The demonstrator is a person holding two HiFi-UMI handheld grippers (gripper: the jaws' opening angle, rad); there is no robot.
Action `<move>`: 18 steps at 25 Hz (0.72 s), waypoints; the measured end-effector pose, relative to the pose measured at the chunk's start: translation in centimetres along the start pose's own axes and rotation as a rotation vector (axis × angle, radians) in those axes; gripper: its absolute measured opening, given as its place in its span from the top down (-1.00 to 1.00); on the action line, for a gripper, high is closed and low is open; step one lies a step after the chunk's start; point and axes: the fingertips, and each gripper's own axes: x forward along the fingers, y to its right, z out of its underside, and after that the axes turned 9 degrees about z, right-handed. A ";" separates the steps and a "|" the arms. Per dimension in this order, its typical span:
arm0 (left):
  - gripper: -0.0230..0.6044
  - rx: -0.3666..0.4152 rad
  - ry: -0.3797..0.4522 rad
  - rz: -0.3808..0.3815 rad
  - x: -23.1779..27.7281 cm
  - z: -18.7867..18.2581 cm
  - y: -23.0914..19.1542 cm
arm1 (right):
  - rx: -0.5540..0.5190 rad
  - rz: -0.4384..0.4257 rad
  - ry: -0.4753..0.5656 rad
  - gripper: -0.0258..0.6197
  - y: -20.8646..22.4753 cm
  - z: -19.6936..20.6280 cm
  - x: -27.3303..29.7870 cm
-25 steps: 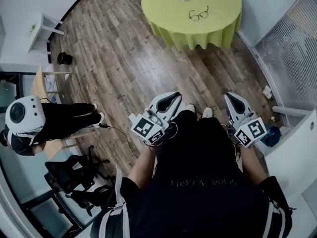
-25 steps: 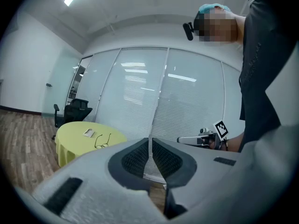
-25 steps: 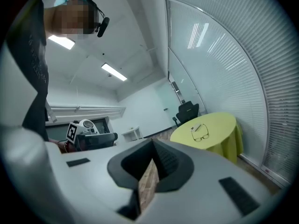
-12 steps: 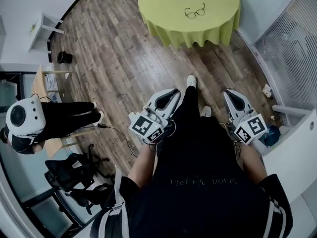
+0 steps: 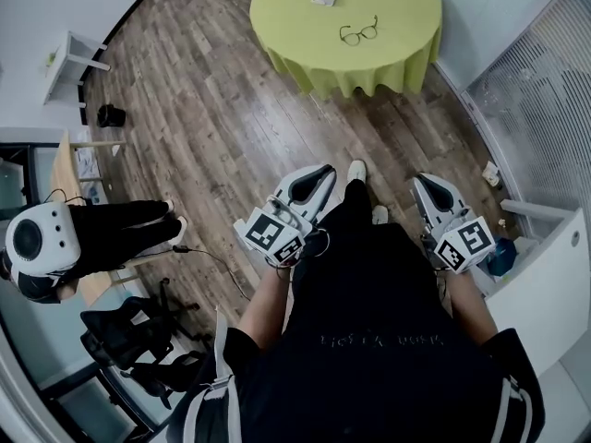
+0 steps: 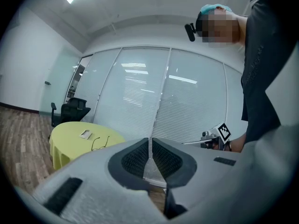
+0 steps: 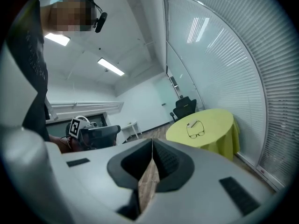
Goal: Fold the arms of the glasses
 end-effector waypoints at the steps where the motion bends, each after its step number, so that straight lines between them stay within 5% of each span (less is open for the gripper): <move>1: 0.80 -0.007 -0.001 0.000 0.1 0.1 -0.5 | -0.005 0.001 -0.010 0.83 0.1 0.0 0.4; 18: 0.80 -0.061 0.021 0.003 2.9 -2.4 -15.1 | -0.037 0.026 -0.080 0.83 2.5 -4.8 14.4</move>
